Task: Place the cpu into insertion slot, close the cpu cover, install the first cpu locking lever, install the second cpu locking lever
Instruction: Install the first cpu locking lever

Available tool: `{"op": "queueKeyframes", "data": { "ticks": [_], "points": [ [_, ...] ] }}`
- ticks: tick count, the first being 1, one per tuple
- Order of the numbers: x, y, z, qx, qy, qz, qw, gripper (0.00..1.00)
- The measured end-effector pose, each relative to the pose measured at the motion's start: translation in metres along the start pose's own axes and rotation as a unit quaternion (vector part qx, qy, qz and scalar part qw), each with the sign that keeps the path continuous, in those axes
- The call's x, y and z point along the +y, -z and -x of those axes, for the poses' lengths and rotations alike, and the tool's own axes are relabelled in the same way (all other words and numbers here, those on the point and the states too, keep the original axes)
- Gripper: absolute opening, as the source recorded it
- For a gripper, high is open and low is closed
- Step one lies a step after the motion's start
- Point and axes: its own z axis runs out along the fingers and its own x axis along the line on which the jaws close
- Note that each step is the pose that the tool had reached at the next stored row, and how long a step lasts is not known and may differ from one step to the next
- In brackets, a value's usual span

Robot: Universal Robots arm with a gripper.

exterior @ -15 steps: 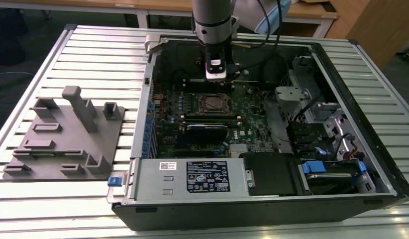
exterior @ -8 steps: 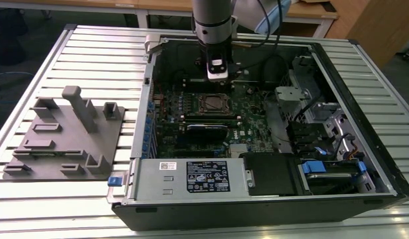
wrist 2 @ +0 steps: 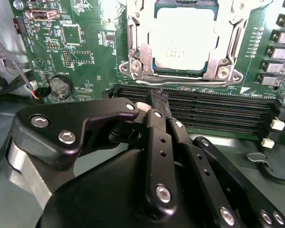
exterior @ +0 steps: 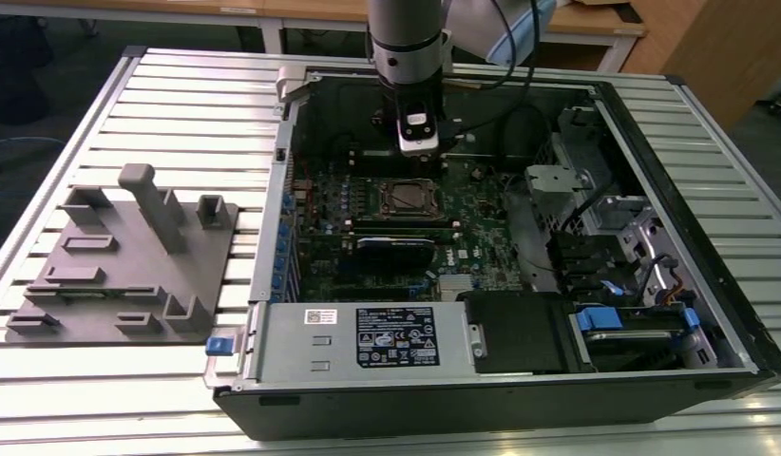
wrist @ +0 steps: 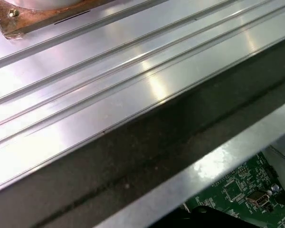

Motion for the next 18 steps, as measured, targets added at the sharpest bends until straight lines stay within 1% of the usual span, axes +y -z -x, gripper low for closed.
{"op": "queueKeyframes", "data": {
  "ticks": [2, 4, 5, 9, 12, 15, 18],
  "points": [
    [0.0, 0.0, 0.0, 0.0006, 0.0, -0.0004, 1.0, 0.11],
    [0.0, -0.0001, 0.0001, 0.0042, 0.0, -0.0029, 0.99999, 0.11],
    [0.0, -0.0001, 0.0, 0.0053, 0.0, -0.0037, 0.99998, 0.11],
    [0.0, -0.0001, 0.0, 0.0067, -0.001, -0.0045, 0.99997, 0.11],
    [0.0002, 0.0012, 0.0002, 0.0068, -0.001, -0.0045, 0.99997, 0.11],
    [0.0009, 0.0047, 0.0007, 0.0068, 0.0, -0.0045, 0.99997, 0.11],
    [0.0009, 0.0048, 0.0007, 0.0068, 0.0, -0.0045, 0.99997, 0.11]
  ]
}}
